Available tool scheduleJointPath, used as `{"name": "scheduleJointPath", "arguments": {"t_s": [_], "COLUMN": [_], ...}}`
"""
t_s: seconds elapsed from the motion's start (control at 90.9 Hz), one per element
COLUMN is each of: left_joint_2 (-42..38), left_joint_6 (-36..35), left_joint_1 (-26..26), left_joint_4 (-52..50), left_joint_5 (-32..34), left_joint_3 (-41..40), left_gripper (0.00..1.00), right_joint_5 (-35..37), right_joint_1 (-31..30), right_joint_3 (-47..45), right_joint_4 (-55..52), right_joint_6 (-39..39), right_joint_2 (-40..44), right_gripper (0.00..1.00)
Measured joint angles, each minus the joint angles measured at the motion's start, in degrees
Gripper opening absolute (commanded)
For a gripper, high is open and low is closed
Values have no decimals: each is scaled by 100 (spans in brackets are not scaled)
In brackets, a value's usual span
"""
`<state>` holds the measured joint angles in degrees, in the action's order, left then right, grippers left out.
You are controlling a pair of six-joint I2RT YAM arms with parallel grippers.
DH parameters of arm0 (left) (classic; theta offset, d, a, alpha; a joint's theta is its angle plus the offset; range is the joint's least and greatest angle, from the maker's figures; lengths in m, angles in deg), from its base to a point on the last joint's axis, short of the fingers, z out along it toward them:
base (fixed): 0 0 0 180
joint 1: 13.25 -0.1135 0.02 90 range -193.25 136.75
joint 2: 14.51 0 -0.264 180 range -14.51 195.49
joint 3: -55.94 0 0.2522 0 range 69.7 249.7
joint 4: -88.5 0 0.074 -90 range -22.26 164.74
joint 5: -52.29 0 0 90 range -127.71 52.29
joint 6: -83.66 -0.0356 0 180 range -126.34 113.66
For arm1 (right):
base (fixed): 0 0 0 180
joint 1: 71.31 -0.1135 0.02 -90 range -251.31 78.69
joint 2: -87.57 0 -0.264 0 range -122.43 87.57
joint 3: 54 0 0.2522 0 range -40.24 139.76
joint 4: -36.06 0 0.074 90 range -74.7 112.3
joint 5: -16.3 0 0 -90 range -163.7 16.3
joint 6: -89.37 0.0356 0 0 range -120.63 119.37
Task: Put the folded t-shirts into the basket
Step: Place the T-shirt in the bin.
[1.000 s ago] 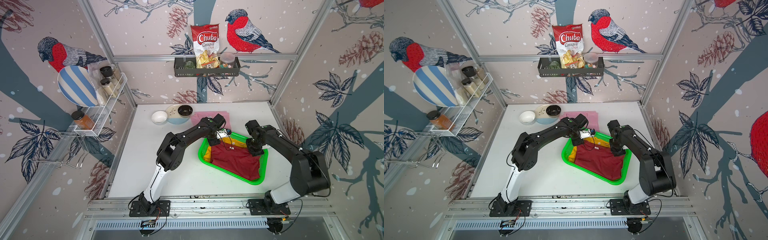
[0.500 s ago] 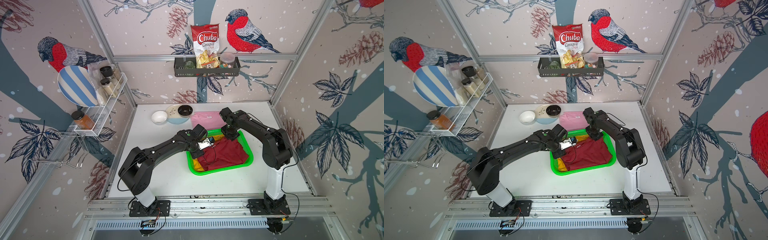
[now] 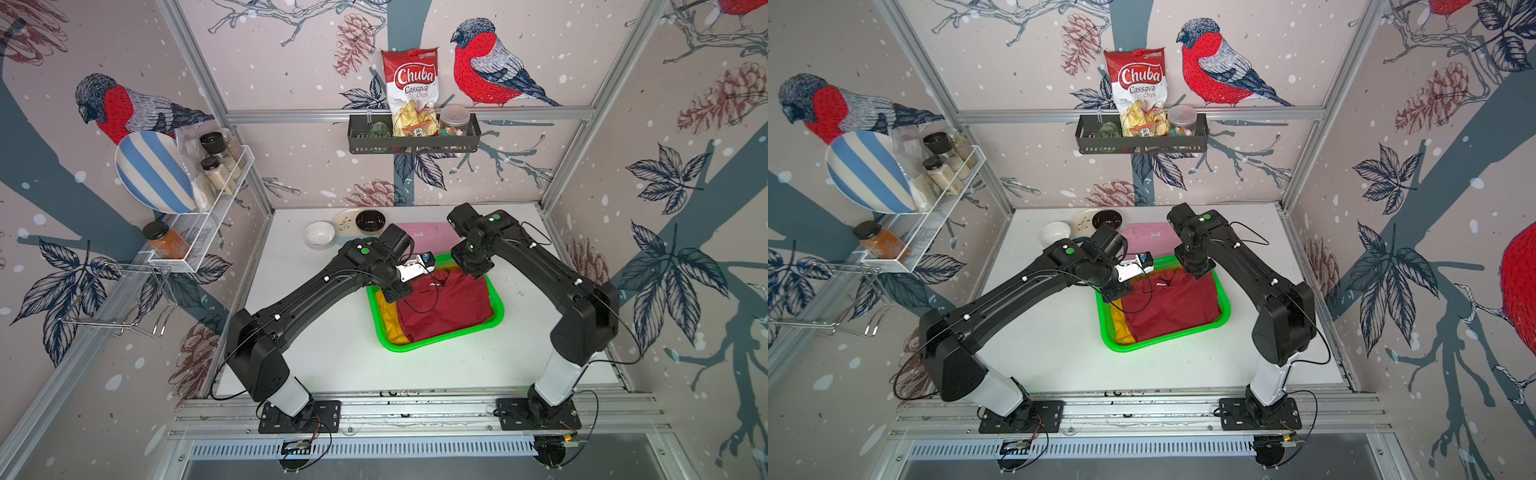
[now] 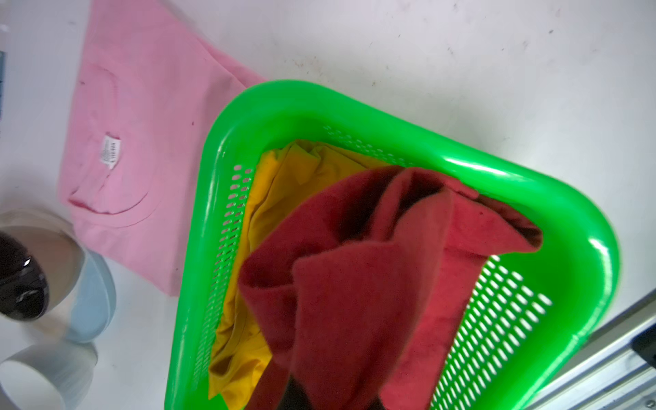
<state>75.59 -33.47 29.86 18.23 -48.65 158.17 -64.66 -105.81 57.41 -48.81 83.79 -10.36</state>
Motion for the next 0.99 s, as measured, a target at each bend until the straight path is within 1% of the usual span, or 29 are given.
{"name": "scheduleJointPath", "arguments": {"t_s": [0.165, 0.253, 0.407, 0.539, 0.627, 0.748, 0.99], "left_joint_2": [-166, -260, -407, -575, -621, -704, -734], "left_joint_6": [-138, -136, -114, -120, -120, -129, -24], "left_joint_1": [433, 627, 688, 734, 734, 734, 699], "left_joint_4": [-697, -1054, -1585, -1982, -2179, -2393, -2640], "left_joint_5": [-258, -450, -820, -1252, -1513, -1897, -2533], "left_joint_3": [627, 911, 1397, 1545, 1545, 1558, 1926], "left_gripper": [0, 0, 0, 0, 0, 0, 0], "right_joint_5": [350, 579, 907, 1156, 1241, 1281, 1279], "right_joint_1": [-299, -557, -1038, -1491, -1663, -1825, -1910], "right_joint_3": [11, 37, 59, -57, -254, -393, -372], "right_joint_4": [-468, -706, -1088, -1333, -1390, -1412, -1333], "right_joint_6": [413, 673, 1145, 1569, 1816, 2079, 2225], "right_joint_2": [846, 1316, 1915, 2334, 2527, 2566, 2568], "right_gripper": [3, 3, 3, 3, 2, 2, 2]}}
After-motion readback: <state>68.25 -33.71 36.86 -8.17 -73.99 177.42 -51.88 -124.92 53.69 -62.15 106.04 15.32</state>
